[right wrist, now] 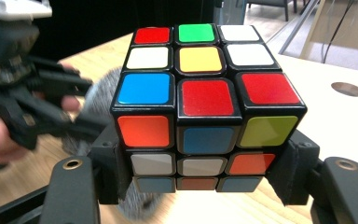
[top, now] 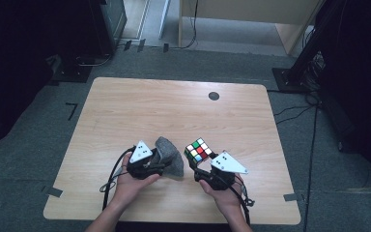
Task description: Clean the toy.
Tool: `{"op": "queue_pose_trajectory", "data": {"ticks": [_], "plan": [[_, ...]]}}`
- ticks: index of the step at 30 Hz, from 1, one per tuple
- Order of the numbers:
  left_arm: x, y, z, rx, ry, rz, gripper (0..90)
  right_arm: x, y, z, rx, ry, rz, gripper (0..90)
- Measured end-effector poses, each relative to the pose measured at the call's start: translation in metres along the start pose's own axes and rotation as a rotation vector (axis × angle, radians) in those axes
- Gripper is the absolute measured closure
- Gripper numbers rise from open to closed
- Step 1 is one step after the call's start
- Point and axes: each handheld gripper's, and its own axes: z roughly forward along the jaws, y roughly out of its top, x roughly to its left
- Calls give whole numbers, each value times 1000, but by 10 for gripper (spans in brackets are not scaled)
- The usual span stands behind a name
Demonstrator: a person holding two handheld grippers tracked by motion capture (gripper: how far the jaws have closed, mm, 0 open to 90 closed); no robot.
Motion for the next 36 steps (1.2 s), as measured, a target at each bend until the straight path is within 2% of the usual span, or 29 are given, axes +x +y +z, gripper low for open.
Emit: {"op": "queue_pose_trajectory", "data": {"ticks": [3,6,10,14,20,23,28,33,36], "plan": [[8,8,-10,-31,-5,-57,276,4,-3,2,6,-33,-54,345],[11,17,-22,-95,-14,-108,215,9,-7,5,18,-54,-90,345],[5,27,-35,-157,-18,-107,169,18,-11,10,24,-58,-137,344],[-4,35,-43,-196,-36,-89,164,22,-13,12,26,-64,-153,344],[-19,36,-35,-164,-94,-66,157,31,-19,18,27,-66,-196,344],[-28,36,-29,-146,-122,-43,156,35,-22,21,25,-81,-226,344],[-42,34,-21,-116,-168,-3,150,38,-23,23,30,-94,-245,344],[-53,33,-14,-73,-167,53,148,45,-26,26,36,-92,-270,344],[-55,31,-9,-38,-137,73,148,50,-26,26,28,-85,-295,344]]}}
